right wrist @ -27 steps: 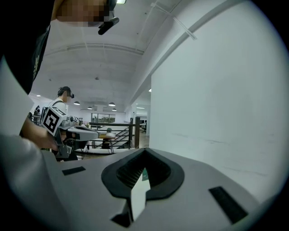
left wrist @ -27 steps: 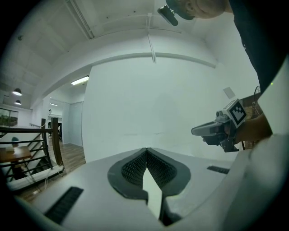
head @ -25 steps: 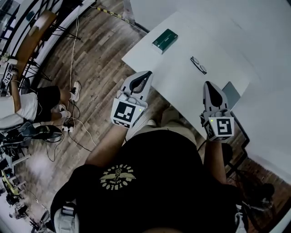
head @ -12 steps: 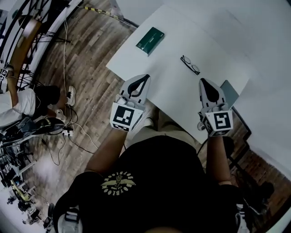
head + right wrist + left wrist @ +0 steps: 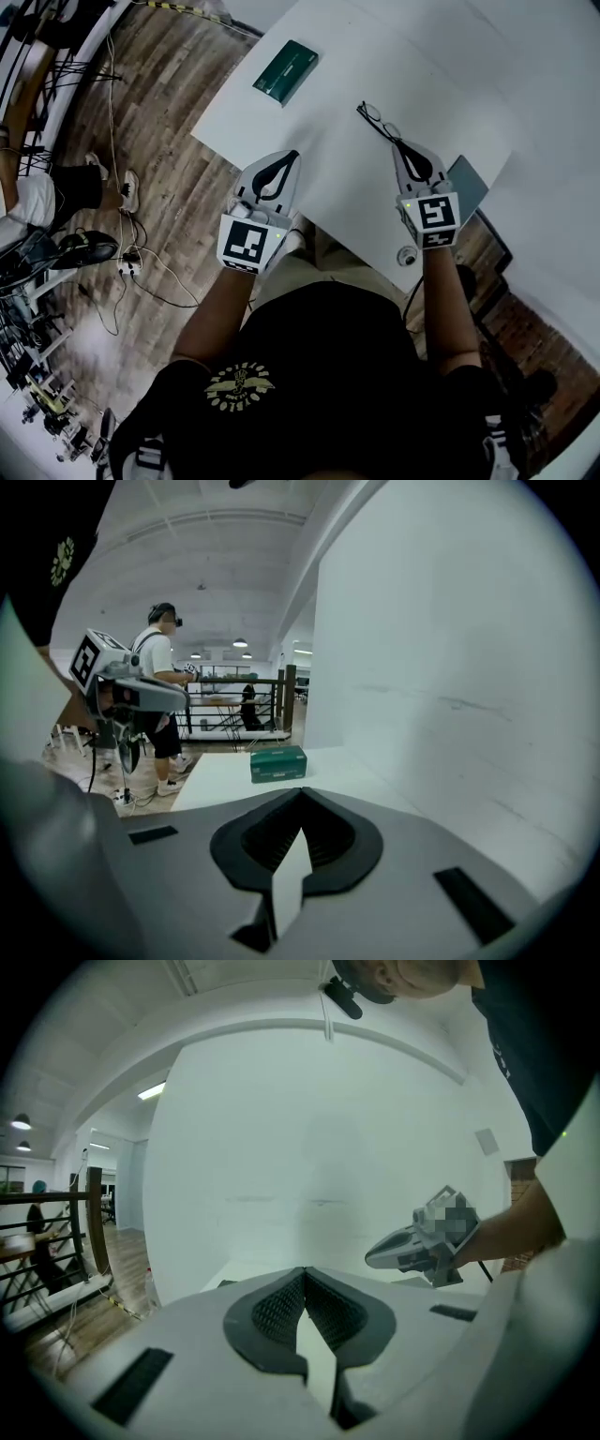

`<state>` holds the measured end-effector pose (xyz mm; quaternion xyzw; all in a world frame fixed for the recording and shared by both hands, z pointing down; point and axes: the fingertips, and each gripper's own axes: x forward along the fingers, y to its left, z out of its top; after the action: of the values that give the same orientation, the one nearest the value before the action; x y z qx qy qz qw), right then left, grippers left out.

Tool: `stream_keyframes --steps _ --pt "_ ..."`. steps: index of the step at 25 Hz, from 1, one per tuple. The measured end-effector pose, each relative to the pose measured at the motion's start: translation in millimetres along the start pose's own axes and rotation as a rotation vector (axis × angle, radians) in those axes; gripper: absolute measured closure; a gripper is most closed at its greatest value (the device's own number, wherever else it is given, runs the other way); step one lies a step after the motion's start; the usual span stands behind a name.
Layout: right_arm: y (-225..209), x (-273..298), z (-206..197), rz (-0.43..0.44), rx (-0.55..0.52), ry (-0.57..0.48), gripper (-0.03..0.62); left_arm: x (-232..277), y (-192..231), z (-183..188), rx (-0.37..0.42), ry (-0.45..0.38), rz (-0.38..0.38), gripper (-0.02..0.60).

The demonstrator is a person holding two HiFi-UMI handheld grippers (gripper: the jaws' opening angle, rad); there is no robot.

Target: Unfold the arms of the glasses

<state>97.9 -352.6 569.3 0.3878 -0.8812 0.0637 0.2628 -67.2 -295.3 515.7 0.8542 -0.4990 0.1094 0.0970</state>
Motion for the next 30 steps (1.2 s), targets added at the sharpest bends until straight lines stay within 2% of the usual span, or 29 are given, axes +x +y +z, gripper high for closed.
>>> stream_keyframes --steps 10,13,19,23,30 --pt "-13.4 74.2 -75.7 0.045 -0.116 0.233 0.591 4.3 2.7 -22.7 -0.043 0.026 0.023 0.575" --pt "-22.2 91.7 -92.1 0.052 -0.131 0.292 0.533 3.1 4.8 -29.6 -0.045 0.038 0.034 0.575" --pt "-29.8 121.5 -120.9 0.064 -0.155 0.403 0.497 -4.0 11.4 -45.9 -0.076 0.070 0.061 0.575" --pt "-29.3 133.1 -133.6 0.071 -0.219 0.476 0.499 -9.6 14.6 -49.5 -0.060 0.062 0.071 0.575" --pt "-32.8 145.6 -143.9 0.053 -0.320 0.589 0.535 -25.5 21.1 -53.1 -0.085 0.072 0.104 0.575"
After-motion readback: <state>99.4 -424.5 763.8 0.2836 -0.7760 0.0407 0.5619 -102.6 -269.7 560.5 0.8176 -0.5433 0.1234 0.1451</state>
